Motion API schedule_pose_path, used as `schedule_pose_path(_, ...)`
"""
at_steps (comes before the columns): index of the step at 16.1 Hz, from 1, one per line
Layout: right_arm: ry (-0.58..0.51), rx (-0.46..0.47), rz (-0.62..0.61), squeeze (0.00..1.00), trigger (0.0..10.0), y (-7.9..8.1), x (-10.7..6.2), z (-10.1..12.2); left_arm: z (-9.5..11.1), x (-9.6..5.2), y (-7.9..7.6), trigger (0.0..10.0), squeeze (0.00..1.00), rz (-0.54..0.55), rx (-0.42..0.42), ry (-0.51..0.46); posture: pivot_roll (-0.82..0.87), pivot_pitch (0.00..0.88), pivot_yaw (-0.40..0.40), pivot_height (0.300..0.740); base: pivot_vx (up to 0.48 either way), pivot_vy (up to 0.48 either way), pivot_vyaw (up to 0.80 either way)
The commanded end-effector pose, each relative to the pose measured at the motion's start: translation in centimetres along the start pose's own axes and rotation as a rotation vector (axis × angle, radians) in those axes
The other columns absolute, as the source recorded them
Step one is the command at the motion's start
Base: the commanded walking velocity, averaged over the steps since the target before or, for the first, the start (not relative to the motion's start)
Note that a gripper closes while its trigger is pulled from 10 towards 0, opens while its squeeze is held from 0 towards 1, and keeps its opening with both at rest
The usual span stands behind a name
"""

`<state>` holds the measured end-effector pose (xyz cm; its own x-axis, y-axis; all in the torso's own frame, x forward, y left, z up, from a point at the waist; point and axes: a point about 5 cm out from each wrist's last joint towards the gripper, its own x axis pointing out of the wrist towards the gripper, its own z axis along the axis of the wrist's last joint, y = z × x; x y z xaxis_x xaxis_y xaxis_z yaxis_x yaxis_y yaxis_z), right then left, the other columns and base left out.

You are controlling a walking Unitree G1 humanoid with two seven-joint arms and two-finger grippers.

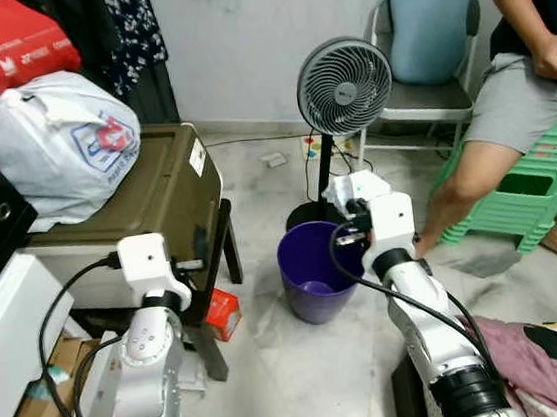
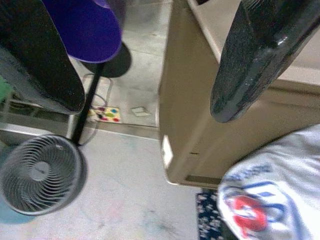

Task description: Clean up the room

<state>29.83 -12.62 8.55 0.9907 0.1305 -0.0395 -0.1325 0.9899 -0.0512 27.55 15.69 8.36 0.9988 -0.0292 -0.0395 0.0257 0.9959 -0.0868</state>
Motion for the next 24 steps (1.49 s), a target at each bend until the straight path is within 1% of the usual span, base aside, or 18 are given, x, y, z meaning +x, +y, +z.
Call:
schedule_pose_path(1, 0.004, -0.004, 0.006, 0.00, 10.0, 0.16, 0.18, 0.06, 0.36, 0.12, 0.18, 10.0, 0.00, 0.005, 0.006, -0.014, 0.04, 0.000, -0.007, 0.740, 0.300, 0.000, 0.00)
schedule_pose_path(13, -0.002, -0.002, 0.009, 0.00, 10.0, 0.18, 0.40, 0.25, 0.49, 0.36, 0.14, 10.0, 0.00, -0.002, 0.002, -0.015, 0.03, 0.000, -0.003, 0.740, 0.311, 0.000, 0.00)
schedule_pose_path(16, -0.013, -0.021, 0.026, 0.00, 10.0, 0.37, 0.40, 0.33, 0.48, 0.37, 0.14, 10.0, 0.00, -0.001, 0.004, -0.014, 0.04, 0.000, -0.004, 0.740, 0.319, 0.000, 0.00)
schedule_pose_path(17, -0.015, -0.034, 0.032, 0.00, 10.0, 0.47, 0.41, 0.34, 0.47, 0.33, 0.13, 10.0, 0.00, -0.001, 0.004, -0.014, 0.04, 0.000, -0.005, 0.740, 0.319, 0.000, 0.80)
schedule_pose_path(21, -0.013, -0.026, 0.027, 0.00, 10.0, 0.42, 0.32, 0.22, 0.40, 0.24, 0.09, 10.0, 0.00, -0.001, 0.002, -0.012, 0.04, 0.000, -0.007, 0.740, 0.317, 0.000, 0.76)
schedule_pose_path(24, -0.013, -0.027, 0.027, 0.00, 10.0, 0.37, 0.32, 0.20, 0.33, 0.23, 0.03, 10.0, 0.00, -0.001, 0.002, -0.009, 0.04, 0.000, -0.008, 0.740, 0.312, 0.000, 0.16)
